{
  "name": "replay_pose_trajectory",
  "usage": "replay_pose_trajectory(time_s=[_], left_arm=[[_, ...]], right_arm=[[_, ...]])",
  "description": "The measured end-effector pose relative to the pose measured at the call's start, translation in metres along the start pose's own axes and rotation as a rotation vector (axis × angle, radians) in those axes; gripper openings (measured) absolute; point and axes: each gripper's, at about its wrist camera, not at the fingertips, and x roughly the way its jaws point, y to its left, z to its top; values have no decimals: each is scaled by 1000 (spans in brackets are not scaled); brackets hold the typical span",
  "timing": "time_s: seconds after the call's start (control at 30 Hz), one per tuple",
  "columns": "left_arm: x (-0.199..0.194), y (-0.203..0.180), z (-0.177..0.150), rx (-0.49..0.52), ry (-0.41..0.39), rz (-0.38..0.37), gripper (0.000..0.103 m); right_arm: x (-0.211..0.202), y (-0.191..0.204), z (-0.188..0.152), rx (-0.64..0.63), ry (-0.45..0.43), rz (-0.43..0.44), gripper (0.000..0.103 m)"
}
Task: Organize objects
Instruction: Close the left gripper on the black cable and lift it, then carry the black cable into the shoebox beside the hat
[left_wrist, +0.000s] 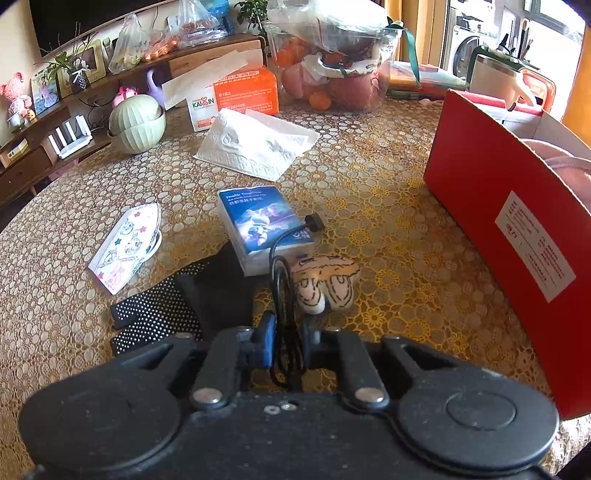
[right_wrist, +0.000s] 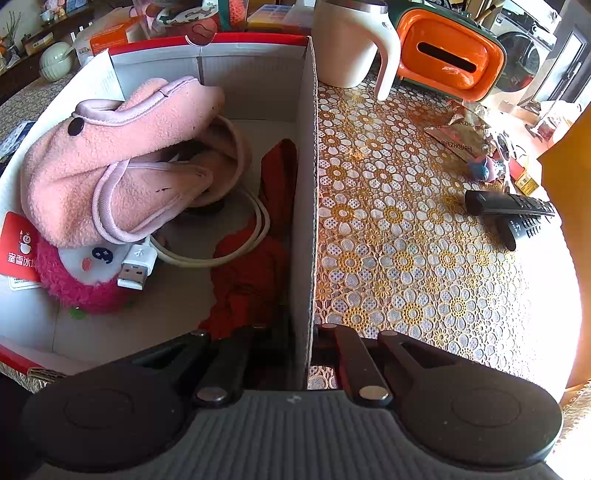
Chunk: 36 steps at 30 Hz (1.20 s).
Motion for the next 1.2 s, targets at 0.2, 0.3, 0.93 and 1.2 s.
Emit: replay_pose_trajectory(time_s=[0.2, 0.3, 0.93, 1.2], left_arm=[[-14, -3, 2, -11, -21, -6, 10], [-28, -5, 2, -19, -42, -20, 9], [-117, -50, 22, -23, -166, -128, 5], [-152, -95, 54, 54, -248, -215, 5]], right_arm=[[0, 0, 0, 1, -1, 1, 5], [0, 0, 0, 1, -1, 1, 5], [2, -1, 1, 7, -5, 9, 5], [4, -2, 1, 2, -9, 12, 5]])
